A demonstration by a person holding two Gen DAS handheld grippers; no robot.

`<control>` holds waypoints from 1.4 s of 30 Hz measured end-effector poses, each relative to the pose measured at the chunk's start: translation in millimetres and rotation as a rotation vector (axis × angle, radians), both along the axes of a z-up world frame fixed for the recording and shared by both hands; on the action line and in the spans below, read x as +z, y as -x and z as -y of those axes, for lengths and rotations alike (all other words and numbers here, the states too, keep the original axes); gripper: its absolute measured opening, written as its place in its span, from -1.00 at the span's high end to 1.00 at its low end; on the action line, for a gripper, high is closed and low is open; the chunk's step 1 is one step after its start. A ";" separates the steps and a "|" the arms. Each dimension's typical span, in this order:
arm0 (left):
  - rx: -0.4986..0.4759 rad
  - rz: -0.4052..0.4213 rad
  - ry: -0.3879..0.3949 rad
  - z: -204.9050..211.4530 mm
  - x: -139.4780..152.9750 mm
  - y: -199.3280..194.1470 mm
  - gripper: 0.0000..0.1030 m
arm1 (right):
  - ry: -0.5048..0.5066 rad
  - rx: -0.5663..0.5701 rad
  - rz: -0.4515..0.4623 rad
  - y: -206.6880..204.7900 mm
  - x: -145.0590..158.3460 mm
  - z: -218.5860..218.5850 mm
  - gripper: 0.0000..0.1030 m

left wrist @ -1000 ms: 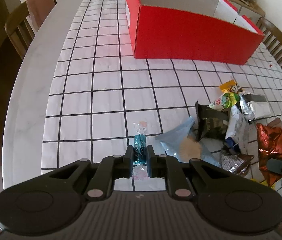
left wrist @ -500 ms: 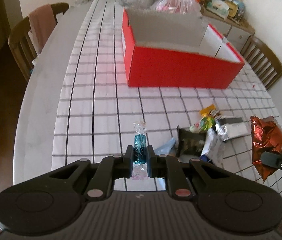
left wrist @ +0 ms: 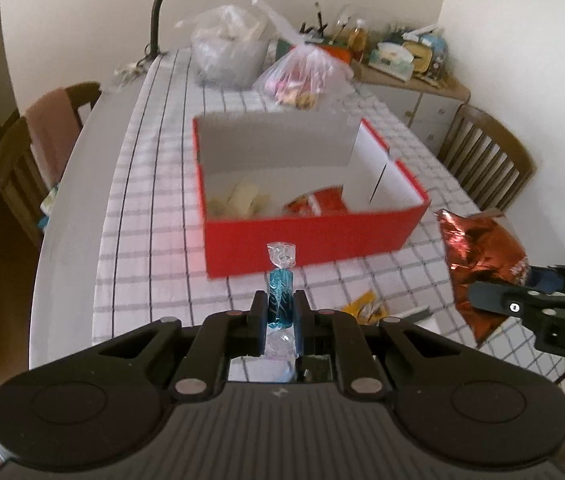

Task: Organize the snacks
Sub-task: 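Lift and carry the teal candy and Oreo bag over the red box, then open both tools to drop the candy and Oreo bag into the box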

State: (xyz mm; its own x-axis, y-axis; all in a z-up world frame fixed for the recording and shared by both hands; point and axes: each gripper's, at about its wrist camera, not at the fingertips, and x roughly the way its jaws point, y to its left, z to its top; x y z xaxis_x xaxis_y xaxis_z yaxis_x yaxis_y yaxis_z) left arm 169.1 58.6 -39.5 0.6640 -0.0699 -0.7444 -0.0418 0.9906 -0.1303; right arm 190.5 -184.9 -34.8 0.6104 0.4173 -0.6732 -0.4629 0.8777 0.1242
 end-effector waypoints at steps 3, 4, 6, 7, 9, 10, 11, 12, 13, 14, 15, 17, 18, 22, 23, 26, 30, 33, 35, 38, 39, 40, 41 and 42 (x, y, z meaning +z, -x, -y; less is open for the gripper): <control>0.006 0.011 -0.003 3.8 6.6 -17.1 0.76 | -0.007 0.009 0.016 -18.9 8.1 -1.6 0.12; 0.011 0.013 -0.003 5.0 8.5 -23.9 0.76 | -0.006 0.012 0.022 -24.7 10.3 -2.1 0.12; 0.018 0.017 -0.010 6.7 11.2 -37.3 0.76 | -0.006 0.015 0.030 -37.0 14.8 -3.6 0.12; 0.023 0.019 -0.015 7.9 12.6 -44.8 0.76 | -0.006 0.016 0.034 -44.6 16.8 -4.1 0.12; 0.032 0.019 -0.021 9.0 13.4 -58.4 0.76 | -0.004 0.023 0.040 -59.7 19.5 -5.1 0.12; 0.037 0.016 -0.023 9.4 13.1 -66.5 0.76 | -0.002 0.024 0.040 -66.7 19.9 -5.9 0.12; 0.043 0.013 -0.027 9.5 12.9 -74.2 0.76 | 0.001 0.026 0.040 -74.3 20.2 -6.5 0.12; 0.049 0.009 -0.032 9.6 12.4 -81.4 0.76 | 0.004 0.029 0.038 -83.4 20.1 -7.5 0.12; 0.056 0.004 -0.035 9.2 11.5 -90.1 0.76 | 0.005 0.030 0.034 -91.2 19.7 -8.5 0.12; 0.062 0.000 -0.037 8.6 10.3 -96.6 0.76 | 0.005 0.031 0.030 -99.2 19.0 -9.9 0.12; 0.068 -0.004 -0.041 7.9 9.5 -104.5 0.76 | 0.003 0.033 0.024 -107.2 18.2 -11.3 0.12; 0.076 -0.014 -0.052 6.5 7.7 -119.6 0.76 | 0.006 0.042 0.014 -122.6 16.1 -14.9 0.12; 0.078 -0.019 -0.052 5.5 6.6 -125.6 0.76 | 0.010 0.043 0.011 -129.9 14.7 -17.4 0.12; 0.085 -0.048 -0.051 -0.1 1.2 -155.7 0.76 | 0.031 0.065 -0.010 -160.6 5.6 -29.3 0.11; 0.088 -0.056 -0.051 -1.5 -1.0 -163.1 0.76 | 0.036 0.070 -0.015 -167.4 2.9 -32.0 0.11; 0.075 -0.089 -0.060 -4.5 -11.3 -183.4 0.76 | 0.054 0.086 -0.038 -189.3 -7.0 -41.2 0.11; 0.057 -0.145 -0.073 -6.8 -30.6 -207.2 0.76 | 0.086 0.093 -0.070 -216.1 -23.4 -52.7 0.11; 0.055 -0.181 -0.077 -8.5 -43.8 -221.4 0.76 | 0.103 0.091 -0.100 -235.0 -37.4 -60.5 0.11; 0.054 -0.210 -0.082 -9.6 -53.0 -230.1 0.76 | 0.116 0.095 -0.116 -244.2 -47.2 -65.6 0.11; 0.056 -0.253 -0.084 -11.6 -67.5 -238.1 0.76 | 0.140 0.112 -0.152 -255.0 -62.3 -72.8 0.11; 0.057 -0.261 -0.080 -12.7 -71.2 -238.7 0.76 | 0.147 0.117 -0.162 -256.8 -67.3 -74.8 0.11; 0.058 -0.273 -0.078 -13.5 -75.9 -239.0 0.76 | 0.154 0.127 -0.173 -257.8 -72.0 -76.9 0.11; 0.056 -0.282 -0.079 -13.2 -79.1 -239.3 0.76 | 0.160 0.137 -0.184 -258.5 -76.4 -78.3 0.10; 0.052 -0.290 -0.078 -13.0 -82.3 -238.9 0.76 | 0.165 0.142 -0.192 -258.4 -81.0 -79.5 0.09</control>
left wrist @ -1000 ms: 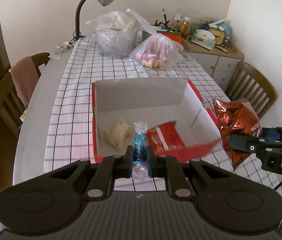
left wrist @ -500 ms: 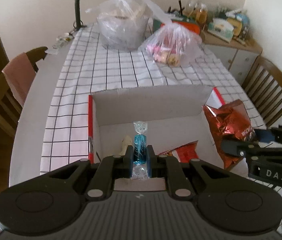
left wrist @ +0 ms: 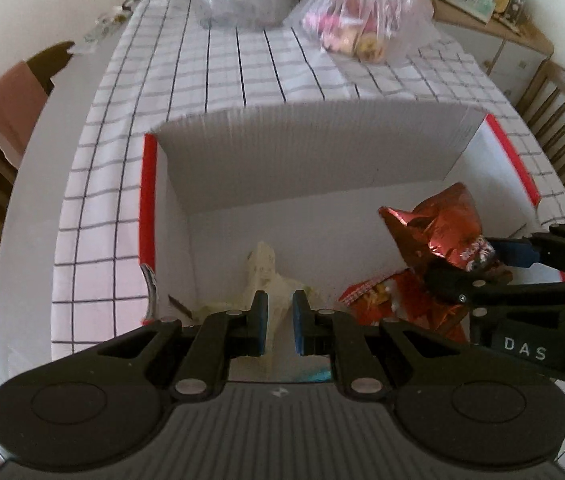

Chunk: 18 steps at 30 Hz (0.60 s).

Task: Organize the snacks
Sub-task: 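Open both tools to drop the candy and Oreo bag into the box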

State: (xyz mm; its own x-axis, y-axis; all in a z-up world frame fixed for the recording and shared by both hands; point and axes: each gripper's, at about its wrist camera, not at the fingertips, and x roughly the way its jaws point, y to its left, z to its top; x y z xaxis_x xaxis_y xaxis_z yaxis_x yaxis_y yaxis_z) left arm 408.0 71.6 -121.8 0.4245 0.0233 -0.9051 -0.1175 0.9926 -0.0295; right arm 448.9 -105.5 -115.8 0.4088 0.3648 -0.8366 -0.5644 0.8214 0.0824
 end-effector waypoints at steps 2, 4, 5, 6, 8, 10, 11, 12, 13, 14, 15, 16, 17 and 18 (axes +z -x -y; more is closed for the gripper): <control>-0.003 -0.011 0.000 1.0 -5.2 1.3 0.76 | 0.008 0.003 -0.014 0.4 -6.9 -1.7 0.05; -0.006 -0.017 0.005 1.2 -8.6 2.2 0.76 | 0.004 0.006 -0.017 1.2 -8.7 -2.2 0.01; -0.004 -0.018 0.008 1.8 -9.6 2.3 0.76 | -0.002 0.010 -0.021 0.9 -9.1 -2.5 -0.02; -0.003 -0.017 0.010 1.8 -9.7 3.3 0.76 | -0.005 0.012 -0.021 0.8 -8.9 -2.7 -0.06; -0.004 -0.009 0.015 2.7 -9.1 4.9 0.76 | -0.006 0.012 -0.017 1.9 -7.6 -2.9 -0.16; -0.002 -0.003 0.017 2.8 -7.0 7.8 0.76 | -0.011 0.014 -0.012 4.4 -5.6 -2.4 -0.19; -0.002 0.002 0.018 2.7 -5.5 9.0 0.76 | -0.012 0.012 -0.009 5.2 -4.2 -2.4 -0.22; -0.002 0.007 0.019 3.1 -3.7 9.7 0.76 | -0.014 0.010 -0.005 5.8 -2.4 -2.3 -0.23; -0.002 0.013 0.019 3.5 -1.7 10.9 0.76 | -0.016 0.009 -0.001 6.1 -0.5 -2.0 -0.23; -0.003 0.018 0.020 3.9 0.5 12.0 0.76 | -0.018 0.007 0.002 7.5 1.7 -1.5 -0.24; -0.004 0.023 0.020 4.1 2.9 14.1 0.75 | -0.021 0.006 0.005 9.0 3.7 -1.0 -0.27; -0.004 0.027 0.020 4.0 4.8 15.6 0.75 | -0.022 0.006 0.010 10.5 6.2 -0.6 -0.29; -0.005 0.034 0.021 4.2 7.0 17.9 0.75 | -0.022 0.004 0.017 12.1 8.7 -0.3 -0.32; -0.006 0.040 0.022 4.1 9.3 19.9 0.75 | -0.023 0.002 0.022 13.9 11.4 0.3 -0.33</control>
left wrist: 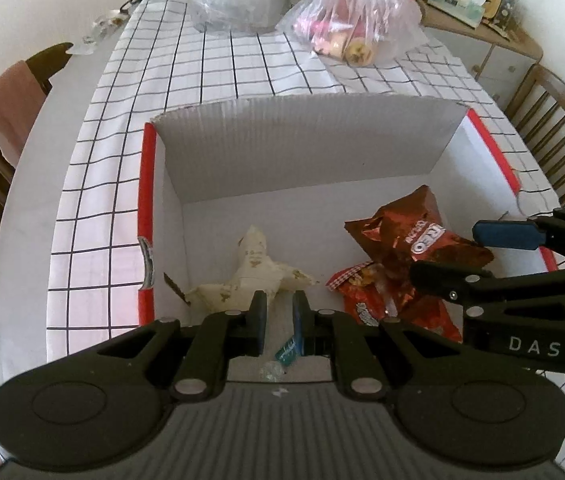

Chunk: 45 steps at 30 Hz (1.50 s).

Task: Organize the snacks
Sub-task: 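Open both tools to drop the candy and Oreo bag into the box, then move the left tool toward the blue cookie bag while the right tool approaches the yellow Minion snack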

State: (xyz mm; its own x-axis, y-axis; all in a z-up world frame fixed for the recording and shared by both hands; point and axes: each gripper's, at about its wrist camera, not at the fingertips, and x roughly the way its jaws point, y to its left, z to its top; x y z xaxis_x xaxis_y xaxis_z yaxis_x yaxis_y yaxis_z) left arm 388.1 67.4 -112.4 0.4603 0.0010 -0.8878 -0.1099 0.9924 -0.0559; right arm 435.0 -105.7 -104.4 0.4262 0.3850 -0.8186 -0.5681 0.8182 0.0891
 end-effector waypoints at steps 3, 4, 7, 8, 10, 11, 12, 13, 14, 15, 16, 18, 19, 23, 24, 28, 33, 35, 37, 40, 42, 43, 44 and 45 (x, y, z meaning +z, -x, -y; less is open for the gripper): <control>0.000 0.020 0.003 0.8 8.3 7.3 0.75 | -0.010 -0.006 0.008 6.5 8.0 2.5 -0.33; -0.003 0.029 0.004 1.3 12.1 10.4 0.75 | -0.012 -0.008 0.013 9.9 11.2 3.5 -0.34; -0.012 0.051 0.008 2.7 22.4 18.4 0.75 | -0.019 -0.010 0.033 20.9 21.6 5.4 -0.38; -0.015 0.060 0.009 3.3 26.1 21.6 0.75 | -0.023 -0.011 0.041 24.9 25.7 6.5 -0.40; -0.019 0.075 0.011 4.5 32.9 28.2 0.75 | -0.031 -0.015 0.056 32.6 33.4 8.8 -0.42; -0.020 0.083 0.012 4.9 36.2 31.8 0.74 | -0.035 -0.017 0.064 36.9 37.7 9.9 -0.45; -0.021 0.092 0.013 5.0 39.7 35.8 0.74 | -0.039 -0.018 0.070 40.2 41.2 10.9 -0.47; -0.023 0.100 0.015 5.6 42.7 39.6 0.73 | -0.042 -0.020 0.079 44.4 45.0 12.1 -0.49; -0.024 0.108 0.017 6.0 46.0 43.4 0.72 | -0.046 -0.022 0.087 48.5 48.7 13.2 -0.51; -0.024 0.116 0.018 6.1 49.3 47.3 0.71 | -0.051 -0.025 0.094 52.3 52.0 14.0 -0.53; -0.025 0.123 0.020 6.5 52.1 50.7 0.70 | -0.056 -0.028 0.100 56.3 55.6 15.1 -0.53; -0.031 0.139 0.024 7.1 58.3 58.4 0.66 | -0.065 -0.032 0.110 64.3 61.9 16.9 -0.57; -0.032 0.145 0.024 7.6 60.7 62.0 0.65 | -0.068 -0.033 0.116 68.5 65.0 17.7 -0.58; -0.040 0.170 0.032 8.2 70.3 77.5 0.48 | -0.080 -0.033 0.140 86.1 76.1 20.0 -0.65; -0.042 0.175 0.035 8.3 72.4 81.2 0.45 | -0.082 -0.034 0.146 90.6 78.3 20.9 -0.67; -0.060 0.197 0.041 10.1 80.6 97.2 0.43 | -0.091 -0.041 0.165 106.8 86.7 23.5 -0.73; -0.058 0.239 0.043 9.2 89.6 117.2 -0.23 | -0.116 -0.051 0.178 126.8 95.7 28.4 -0.89; -0.058 0.256 0.060 7.0 92.9 125.0 -0.26 | -0.129 -0.057 0.182 134.3 99.1 31.6 -0.94; -0.061 0.267 0.055 7.0 95.9 132.3 -0.27 | -0.134 -0.060 0.190 141.9 101.8 34.4 -0.95; -0.069 0.283 0.055 8.4 99.1 143.6 -0.30 | -0.143 -0.061 0.197 153.4 105.1 36.5 -0.97; -0.071 0.294 0.056 8.4 100.5 152.0 -0.36 | -0.153 -0.061 0.202 160.9 106.6 38.1 -0.99; -0.074 0.298 0.057 8.7 100.9 156.3 -0.37 | -0.161 -0.060 0.204 164.9 107.2 39.2 -0.99; -0.077 0.302 0.058 8.7 101.4 160.2 -0.38 | -0.169 -0.058 0.205 169.0 107.5 40.4 -0.99; -0.082 0.305 0.059 9.1 101.5 164.4 -0.39 | -0.175 -0.057 0.205 173.0 107.4 41.5 -0.99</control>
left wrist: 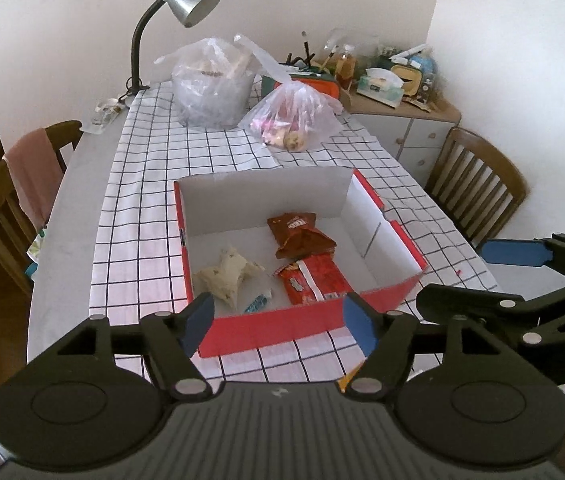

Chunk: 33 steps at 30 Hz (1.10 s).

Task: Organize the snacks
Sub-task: 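Move the left tool toward the blue cookie bag while the right tool approaches the yellow Minion snack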

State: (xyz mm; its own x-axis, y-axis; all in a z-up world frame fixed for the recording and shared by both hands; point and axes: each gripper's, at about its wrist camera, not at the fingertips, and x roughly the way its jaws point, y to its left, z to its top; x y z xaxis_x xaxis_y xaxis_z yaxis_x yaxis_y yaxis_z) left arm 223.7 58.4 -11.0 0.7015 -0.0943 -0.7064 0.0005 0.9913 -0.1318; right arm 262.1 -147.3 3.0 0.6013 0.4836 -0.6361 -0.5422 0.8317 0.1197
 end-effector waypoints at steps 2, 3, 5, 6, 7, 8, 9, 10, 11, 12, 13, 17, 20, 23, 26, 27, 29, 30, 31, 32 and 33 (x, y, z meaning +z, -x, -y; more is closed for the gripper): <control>-0.008 0.001 0.002 0.1 -0.9 8.0 -0.41 | -0.010 0.002 0.001 9.2 -1.2 2.6 -0.99; -0.012 0.001 0.003 0.2 -1.8 11.5 -0.42 | -0.015 0.004 0.001 13.4 -2.2 4.1 -0.99; -0.021 -0.005 0.009 -0.2 -5.2 20.5 -0.43 | -0.025 0.010 -0.005 21.7 -5.3 6.9 -0.99; -0.025 -0.011 0.012 -0.4 -7.4 23.6 -0.44 | -0.030 0.010 -0.008 25.8 -7.3 8.3 -0.99; -0.029 -0.017 0.014 -0.5 -10.4 27.4 -0.45 | -0.034 0.011 -0.015 30.0 -10.1 10.2 -0.99; -0.032 -0.025 0.013 -0.6 -14.1 31.2 -0.47 | -0.038 0.011 -0.021 34.3 -13.2 12.2 -0.99; -0.033 -0.034 0.012 -0.3 -18.1 34.1 -0.48 | -0.041 0.011 -0.028 38.2 -16.0 14.0 -0.99; -0.034 -0.047 0.012 -0.4 -23.1 36.9 -0.48 | -0.039 0.012 -0.037 42.6 -20.4 15.8 -0.99; -0.037 -0.061 0.015 -0.8 -27.4 39.5 -0.48 | -0.035 0.010 -0.044 45.7 -24.2 17.0 -0.99; -0.036 -0.075 0.018 -1.2 -32.5 42.1 -0.48 | -0.031 0.008 -0.053 49.2 -29.2 18.4 -0.99; -0.033 -0.087 0.019 -1.1 -37.4 44.8 -0.48 | -0.026 0.005 -0.063 52.3 -34.0 20.1 -0.99; -0.020 -0.141 0.023 -1.2 -57.7 52.3 -0.48 | -0.001 -0.022 -0.089 66.3 -54.3 27.8 -0.99; -0.017 -0.182 0.021 0.8 -73.6 56.4 -0.48 | 0.016 -0.039 -0.126 75.4 -71.6 34.5 -0.99; -0.012 -0.224 0.021 4.2 -89.4 59.6 -0.48 | 0.048 -0.045 -0.159 85.1 -89.9 38.6 -0.99; 0.005 -0.268 0.017 7.5 -105.8 59.8 -0.48 | 0.082 -0.045 -0.189 91.7 -107.4 40.2 -0.99; 0.013 -0.284 0.018 8.1 -111.1 59.0 -0.48 | 0.093 -0.042 -0.200 93.8 -113.3 40.2 -0.99; 0.033 -0.320 0.018 9.4 -122.5 57.7 -0.48 | 0.120 -0.031 -0.214 98.7 -124.1 40.0 -0.99; 0.041 -0.334 0.016 9.8 -127.6 56.9 -0.48 | 0.136 -0.023 -0.222 102.1 -129.7 40.5 -0.98; 0.053 -0.350 0.012 10.0 -133.4 56.1 -0.48 | 0.146 -0.015 -0.229 104.5 -133.8 40.1 -0.98; 0.061 -0.366 0.007 10.2 -138.5 54.8 -0.48 | 0.156 -0.005 -0.237 107.2 -138.1 39.4 -0.98; 0.070 -0.383 0.005 10.3 -144.1 53.8 -0.48 | 0.169 0.004 -0.242 110.2 -142.3 38.5 -0.98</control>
State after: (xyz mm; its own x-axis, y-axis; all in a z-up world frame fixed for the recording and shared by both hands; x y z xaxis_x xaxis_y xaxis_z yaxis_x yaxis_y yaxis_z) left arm 169.9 48.1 -155.1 0.3920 -0.0596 -0.9180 -0.1178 0.9864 -0.1144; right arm 151.9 -185.7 -139.3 0.4207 0.3607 -0.8324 -0.5180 0.8488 0.1060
